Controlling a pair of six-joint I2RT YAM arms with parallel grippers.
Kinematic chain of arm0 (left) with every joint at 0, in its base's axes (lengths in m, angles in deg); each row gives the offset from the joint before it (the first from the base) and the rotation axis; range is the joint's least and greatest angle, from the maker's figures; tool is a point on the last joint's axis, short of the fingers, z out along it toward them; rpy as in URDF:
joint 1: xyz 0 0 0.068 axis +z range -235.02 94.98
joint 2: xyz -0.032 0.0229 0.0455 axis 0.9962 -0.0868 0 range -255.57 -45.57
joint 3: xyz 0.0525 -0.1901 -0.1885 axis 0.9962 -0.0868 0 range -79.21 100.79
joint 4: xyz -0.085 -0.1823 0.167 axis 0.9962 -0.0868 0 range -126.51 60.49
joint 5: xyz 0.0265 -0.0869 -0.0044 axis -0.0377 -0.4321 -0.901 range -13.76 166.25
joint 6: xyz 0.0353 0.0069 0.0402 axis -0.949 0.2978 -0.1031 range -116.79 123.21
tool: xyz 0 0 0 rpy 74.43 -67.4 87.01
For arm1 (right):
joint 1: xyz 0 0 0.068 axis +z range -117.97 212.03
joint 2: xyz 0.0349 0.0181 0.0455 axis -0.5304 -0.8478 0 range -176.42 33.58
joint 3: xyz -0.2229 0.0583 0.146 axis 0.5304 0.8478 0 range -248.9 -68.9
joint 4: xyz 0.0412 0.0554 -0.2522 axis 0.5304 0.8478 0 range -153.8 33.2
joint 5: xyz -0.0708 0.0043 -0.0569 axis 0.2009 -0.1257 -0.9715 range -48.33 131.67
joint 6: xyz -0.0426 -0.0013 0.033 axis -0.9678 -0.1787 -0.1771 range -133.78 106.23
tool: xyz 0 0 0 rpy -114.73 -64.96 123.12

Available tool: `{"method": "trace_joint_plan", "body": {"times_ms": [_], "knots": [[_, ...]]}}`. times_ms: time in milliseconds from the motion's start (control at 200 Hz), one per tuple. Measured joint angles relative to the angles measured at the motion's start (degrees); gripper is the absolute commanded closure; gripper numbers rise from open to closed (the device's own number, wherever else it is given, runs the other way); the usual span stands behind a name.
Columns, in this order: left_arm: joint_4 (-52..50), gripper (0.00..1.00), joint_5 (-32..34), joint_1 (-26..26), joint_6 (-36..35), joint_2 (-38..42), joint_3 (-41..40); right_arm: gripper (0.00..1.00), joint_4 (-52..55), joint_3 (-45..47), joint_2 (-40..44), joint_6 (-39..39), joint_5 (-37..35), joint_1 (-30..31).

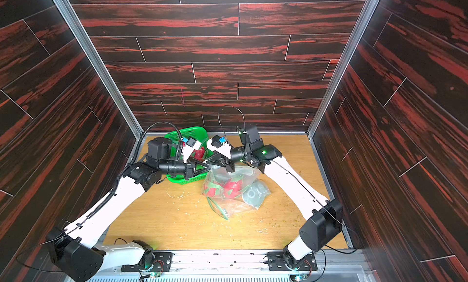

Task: Open the zip-top bag and take out the dragon fruit
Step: Unzip the zipper on the zipper food storage bag.

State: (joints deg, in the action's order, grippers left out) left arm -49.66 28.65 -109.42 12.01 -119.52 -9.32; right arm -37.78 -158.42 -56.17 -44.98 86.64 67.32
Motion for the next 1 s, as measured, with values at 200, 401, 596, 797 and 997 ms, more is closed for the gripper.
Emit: {"method": "trace_joint_plan", "body": {"times_ms": [200,401,596,797,997], "knots": [[0.3,1.00,2.2,-1.2,-0.7,0.5,0.0,1.00,-2.2,4.5,3.7,0.2,-0.2,-1.4],[1.7,1.00,8.2,-1.4,-0.3,3.6,-1.7,1.00,-3.7,10.3,8.7,0.9,1.9,-7.2],[1.8,1.00,12.7,-1.4,0.1,5.8,-2.1,1.00,-4.6,16.2,13.4,0.8,3.1,-12.0],[1.4,1.00,15.8,-0.7,0.3,8.5,-2.3,1.00,-6.5,19.7,16.4,0.8,4.8,-18.2],[0.8,1.00,17.4,-0.5,0.3,10.6,-2.3,1.00,-8.9,20.7,17.9,2.1,8.2,-24.9]]}}
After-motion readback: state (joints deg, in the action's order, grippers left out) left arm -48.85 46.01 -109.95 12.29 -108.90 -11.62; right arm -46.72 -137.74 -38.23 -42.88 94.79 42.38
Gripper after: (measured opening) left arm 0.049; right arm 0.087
